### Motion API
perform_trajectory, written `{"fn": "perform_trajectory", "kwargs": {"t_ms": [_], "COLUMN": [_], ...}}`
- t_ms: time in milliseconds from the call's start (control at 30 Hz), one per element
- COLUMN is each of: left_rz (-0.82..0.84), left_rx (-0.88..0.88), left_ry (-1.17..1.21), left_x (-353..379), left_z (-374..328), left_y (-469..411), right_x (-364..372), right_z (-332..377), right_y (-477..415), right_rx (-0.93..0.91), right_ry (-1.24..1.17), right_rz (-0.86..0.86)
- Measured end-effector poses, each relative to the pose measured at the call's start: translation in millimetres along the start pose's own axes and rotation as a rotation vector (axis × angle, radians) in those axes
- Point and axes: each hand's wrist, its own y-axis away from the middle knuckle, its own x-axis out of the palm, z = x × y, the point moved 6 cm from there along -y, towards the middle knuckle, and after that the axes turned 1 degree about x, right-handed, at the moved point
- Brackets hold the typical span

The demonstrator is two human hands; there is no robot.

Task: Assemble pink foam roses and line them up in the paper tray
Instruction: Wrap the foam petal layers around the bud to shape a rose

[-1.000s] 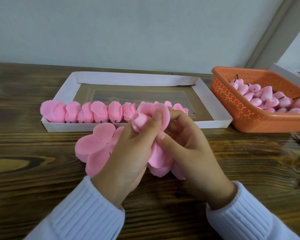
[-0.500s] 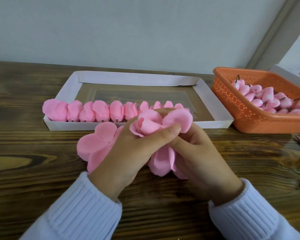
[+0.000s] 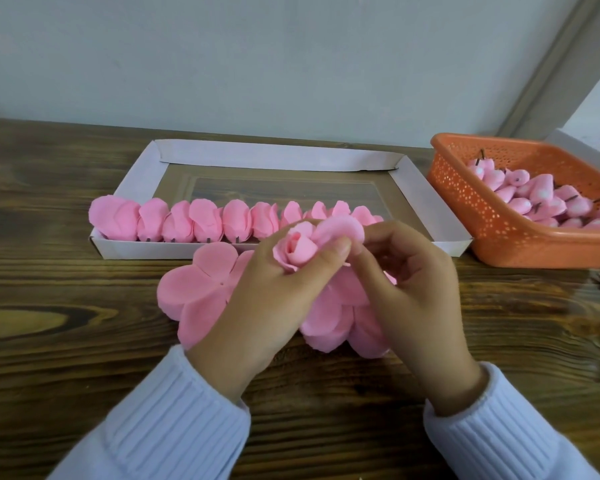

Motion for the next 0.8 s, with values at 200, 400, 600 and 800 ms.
{"fn": "perform_trajectory", "kwargs": {"t_ms": [200,400,600,800], "left_rz": [0.065,-0.014,-0.192,-0.247], "left_rx": [0.088,-0.042,-0.217,-0.2], "left_ry": [-0.052,0.134,0.44,0.333], "left_x": [6,2,-8,-10], "left_z": [-6,0,8,12], "left_y": [1,1,-1,-1], "right_x": [-5,2,15,5], "right_z": [7,2,1,11], "right_y": [2,0,6,6], "right_rx": [-0.091,0.082,0.073,-0.099], "right_ry": [0.018,-0.251,0.056,0.165], "right_rz": [-0.052,0.027,0.256,0.025]}}
